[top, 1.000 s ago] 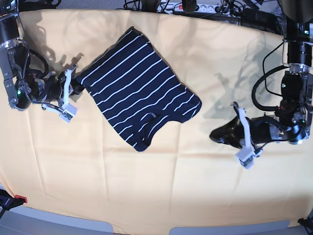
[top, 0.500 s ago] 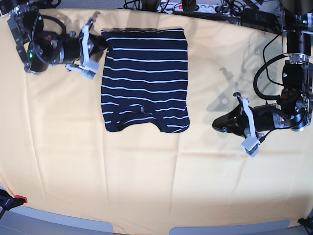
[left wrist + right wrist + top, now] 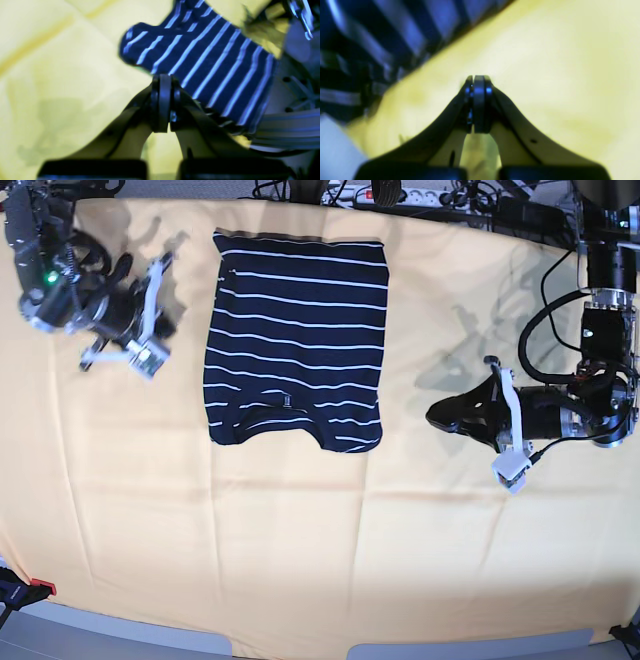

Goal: Fold the T-shirt properly

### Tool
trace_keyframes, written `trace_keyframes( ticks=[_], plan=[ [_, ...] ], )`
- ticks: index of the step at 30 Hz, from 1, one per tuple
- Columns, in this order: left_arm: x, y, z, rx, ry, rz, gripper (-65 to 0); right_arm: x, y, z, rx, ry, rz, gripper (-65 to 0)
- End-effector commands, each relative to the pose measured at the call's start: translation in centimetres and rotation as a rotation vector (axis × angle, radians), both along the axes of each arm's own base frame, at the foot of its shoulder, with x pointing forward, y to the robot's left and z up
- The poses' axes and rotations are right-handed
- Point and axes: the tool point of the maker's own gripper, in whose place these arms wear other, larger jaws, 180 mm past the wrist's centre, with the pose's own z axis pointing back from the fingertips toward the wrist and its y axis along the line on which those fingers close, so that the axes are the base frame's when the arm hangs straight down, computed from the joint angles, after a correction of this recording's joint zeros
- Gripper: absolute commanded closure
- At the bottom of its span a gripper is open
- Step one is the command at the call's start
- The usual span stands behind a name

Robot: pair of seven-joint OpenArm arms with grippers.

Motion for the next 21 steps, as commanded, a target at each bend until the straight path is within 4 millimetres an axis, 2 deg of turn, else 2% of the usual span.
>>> trace_keyframes(
  ticks=[1, 4, 8, 10, 15, 18, 21],
  plan=[
    [0.2, 0.3, 1.7, -0.018, -0.036, -0.017, 0.0, 1.3, -0.5, 2.3, 0.009, -0.088, -0.016, 0.0],
    [-0.5, 0.5, 1.7, 0.01, -0.025, -0.05, 0.0, 2.5, -2.0, 5.7, 0.041, -0.181, -0.064, 0.0],
    [-1.3, 1.4, 1.6, 0.068, -0.028, -0.067, 0.0, 2.1, -3.7, 7.9, 0.086, -0.193, -0.077, 0.0],
    [-2.5, 1.7, 1.2, 0.1, -0.018, -0.085, 0.0, 1.2, -4.6, 8.4, 0.106, -0.176, -0.089, 0.0],
    [-6.9, 1.9, 0.0, 0.175, 0.018, -0.154, 0.0, -2.4, -6.4, 8.9, 0.178, -0.094, -0.114, 0.0],
    [-8.9, 2.7, 0.0, 0.219, 0.021, -0.168, 0.0, -4.4, -6.9, 9.5, 0.245, -0.071, -0.136, 0.0],
    [-10.9, 3.8, 0.2, 0.263, 0.027, -0.163, 0.0, -6.5, -8.5, 9.1, 0.226, -0.026, -0.202, 0.0]
  ],
)
